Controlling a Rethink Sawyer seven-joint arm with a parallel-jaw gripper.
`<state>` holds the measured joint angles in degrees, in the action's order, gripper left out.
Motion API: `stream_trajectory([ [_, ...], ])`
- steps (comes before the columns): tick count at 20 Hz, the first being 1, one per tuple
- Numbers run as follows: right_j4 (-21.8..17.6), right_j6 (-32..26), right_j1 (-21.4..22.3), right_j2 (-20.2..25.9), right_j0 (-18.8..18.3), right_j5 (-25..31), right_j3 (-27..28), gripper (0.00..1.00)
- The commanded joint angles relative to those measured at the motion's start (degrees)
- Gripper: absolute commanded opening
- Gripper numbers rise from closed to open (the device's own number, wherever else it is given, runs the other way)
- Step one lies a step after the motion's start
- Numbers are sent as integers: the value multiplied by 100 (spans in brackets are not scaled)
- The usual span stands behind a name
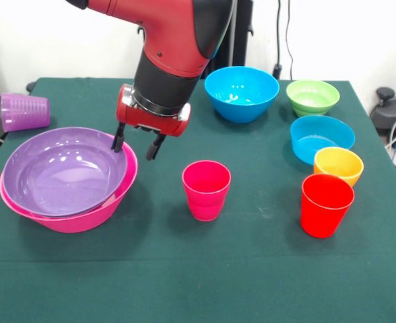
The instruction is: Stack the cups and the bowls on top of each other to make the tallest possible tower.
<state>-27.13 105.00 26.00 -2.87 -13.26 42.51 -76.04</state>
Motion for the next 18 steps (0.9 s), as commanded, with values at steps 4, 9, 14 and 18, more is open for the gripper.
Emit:
stream_trajectory([
  [4,-204,-758,-166,607,-70,134,-246,100],
  [9,-183,-727,-198,627,-77,113,-223,100],
  [14,-148,-714,-196,662,-105,104,-235,100],
  [18,-144,-700,-205,674,-109,108,-225,100],
])
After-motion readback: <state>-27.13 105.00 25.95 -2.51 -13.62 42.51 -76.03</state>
